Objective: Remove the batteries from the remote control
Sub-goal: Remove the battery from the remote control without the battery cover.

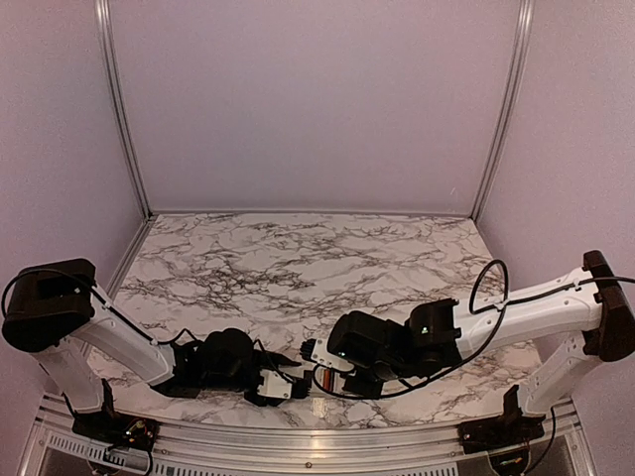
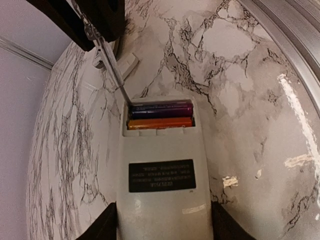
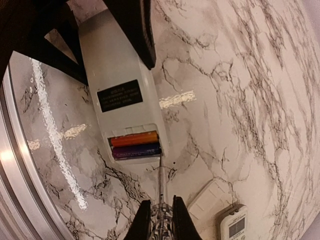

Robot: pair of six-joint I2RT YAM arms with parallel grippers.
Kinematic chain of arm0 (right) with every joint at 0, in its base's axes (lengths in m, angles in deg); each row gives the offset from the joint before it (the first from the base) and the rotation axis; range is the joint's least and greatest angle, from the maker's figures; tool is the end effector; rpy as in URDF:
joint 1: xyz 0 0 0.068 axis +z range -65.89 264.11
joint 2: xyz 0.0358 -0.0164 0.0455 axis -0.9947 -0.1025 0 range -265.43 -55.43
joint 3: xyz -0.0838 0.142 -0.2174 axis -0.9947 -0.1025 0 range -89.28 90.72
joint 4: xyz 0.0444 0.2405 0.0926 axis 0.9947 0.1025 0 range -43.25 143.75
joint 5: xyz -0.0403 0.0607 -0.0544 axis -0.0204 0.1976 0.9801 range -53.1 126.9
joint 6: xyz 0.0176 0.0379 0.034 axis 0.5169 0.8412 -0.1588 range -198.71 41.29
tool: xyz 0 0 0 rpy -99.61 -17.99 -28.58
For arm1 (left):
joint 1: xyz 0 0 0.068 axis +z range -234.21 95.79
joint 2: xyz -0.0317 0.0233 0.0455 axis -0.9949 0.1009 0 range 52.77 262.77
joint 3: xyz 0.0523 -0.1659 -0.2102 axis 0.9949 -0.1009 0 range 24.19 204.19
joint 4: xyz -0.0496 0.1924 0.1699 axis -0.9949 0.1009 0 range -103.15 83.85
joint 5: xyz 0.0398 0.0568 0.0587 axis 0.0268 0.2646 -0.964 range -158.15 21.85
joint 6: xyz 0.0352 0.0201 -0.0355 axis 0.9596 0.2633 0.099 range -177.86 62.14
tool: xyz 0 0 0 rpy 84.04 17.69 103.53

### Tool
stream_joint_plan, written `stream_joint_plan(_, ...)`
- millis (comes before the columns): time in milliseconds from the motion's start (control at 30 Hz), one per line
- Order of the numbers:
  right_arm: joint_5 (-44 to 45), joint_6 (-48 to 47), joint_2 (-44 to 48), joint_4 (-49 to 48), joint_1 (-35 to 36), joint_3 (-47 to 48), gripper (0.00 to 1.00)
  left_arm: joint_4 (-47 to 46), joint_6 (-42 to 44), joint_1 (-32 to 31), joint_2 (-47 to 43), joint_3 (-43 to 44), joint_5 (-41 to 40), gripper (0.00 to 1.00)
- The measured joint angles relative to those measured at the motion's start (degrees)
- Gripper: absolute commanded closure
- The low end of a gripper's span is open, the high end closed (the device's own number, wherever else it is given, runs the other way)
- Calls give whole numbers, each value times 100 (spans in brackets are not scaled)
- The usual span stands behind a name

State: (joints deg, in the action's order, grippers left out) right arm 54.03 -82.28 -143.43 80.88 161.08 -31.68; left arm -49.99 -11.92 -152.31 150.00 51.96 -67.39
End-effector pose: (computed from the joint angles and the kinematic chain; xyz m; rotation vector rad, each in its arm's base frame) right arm 0.0775 0.2890 0.2076 -1.6195 2.0494 0.0372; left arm 0.1069 -0.2671 0.1080 1.8076 1.1637 -0.2400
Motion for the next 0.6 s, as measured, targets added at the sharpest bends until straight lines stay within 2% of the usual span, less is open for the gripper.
stream_joint_plan(600,-387,-133,-103,68,-164,240,100,-577,247,-103,-52,-378,-382,100)
